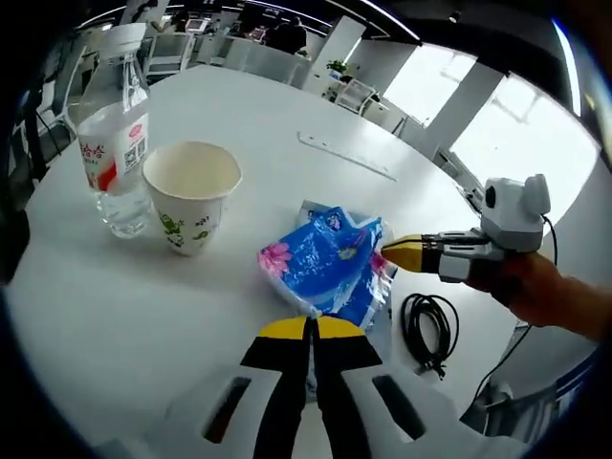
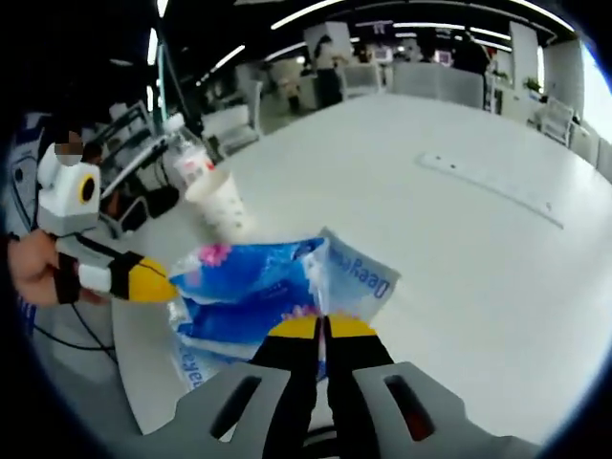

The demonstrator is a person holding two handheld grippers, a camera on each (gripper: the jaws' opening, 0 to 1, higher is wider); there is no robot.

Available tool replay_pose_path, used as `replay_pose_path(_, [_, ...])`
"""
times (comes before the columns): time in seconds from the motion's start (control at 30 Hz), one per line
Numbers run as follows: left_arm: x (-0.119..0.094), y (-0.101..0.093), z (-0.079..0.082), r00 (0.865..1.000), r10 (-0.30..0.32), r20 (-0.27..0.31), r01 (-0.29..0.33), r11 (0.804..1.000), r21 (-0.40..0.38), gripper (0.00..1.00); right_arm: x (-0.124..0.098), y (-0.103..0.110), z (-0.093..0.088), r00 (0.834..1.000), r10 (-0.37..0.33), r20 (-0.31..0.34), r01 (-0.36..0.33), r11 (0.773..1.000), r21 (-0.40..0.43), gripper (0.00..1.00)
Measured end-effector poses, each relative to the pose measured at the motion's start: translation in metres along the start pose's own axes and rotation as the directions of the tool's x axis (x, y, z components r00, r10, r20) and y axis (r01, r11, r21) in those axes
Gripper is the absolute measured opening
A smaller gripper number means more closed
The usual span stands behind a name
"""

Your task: Arrange the tabletop items into an orderly group along one side of the table until the central work area is clear of visible clutter.

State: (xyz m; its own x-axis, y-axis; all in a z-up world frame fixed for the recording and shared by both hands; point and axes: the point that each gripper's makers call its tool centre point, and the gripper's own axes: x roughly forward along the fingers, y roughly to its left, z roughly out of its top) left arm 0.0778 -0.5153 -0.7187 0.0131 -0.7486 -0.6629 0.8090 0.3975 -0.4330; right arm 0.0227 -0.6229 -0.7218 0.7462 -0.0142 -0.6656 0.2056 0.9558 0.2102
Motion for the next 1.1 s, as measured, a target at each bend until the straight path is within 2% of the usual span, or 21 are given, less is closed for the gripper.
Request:
replay_pose_path(0.3, [0.006,-0.022,0.005,0.999,-0.029,-0.013,0.030,0.997,0.071,0.00,-0.028,-0.007,-0.019,0.998,-0.048,0.033,0.046,0.996,0.076,0.00])
replay_pose_path(0.5, [0.014,-0.042,0.007,0.998,-0.061,-0.028,0.064,0.990,0.122,0.00,-0.052,-0.020,-0.032,0.994,-0.096,0.057,0.088,0.987,0.135,0.00])
replay_pose_path(0.9, [0.036,-0.088,0.006,0.987,-0.137,-0.080,0.151,0.964,0.218,0.00,-0.090,-0.047,-0.057,0.978,-0.192,0.084,0.165,0.952,0.257,0.00])
replay_pose_path(1.1, [0.046,-0.108,0.002,0.980,-0.165,-0.110,0.188,0.948,0.257,0.00,-0.106,-0.058,-0.068,0.971,-0.226,0.085,0.193,0.939,0.285,0.00])
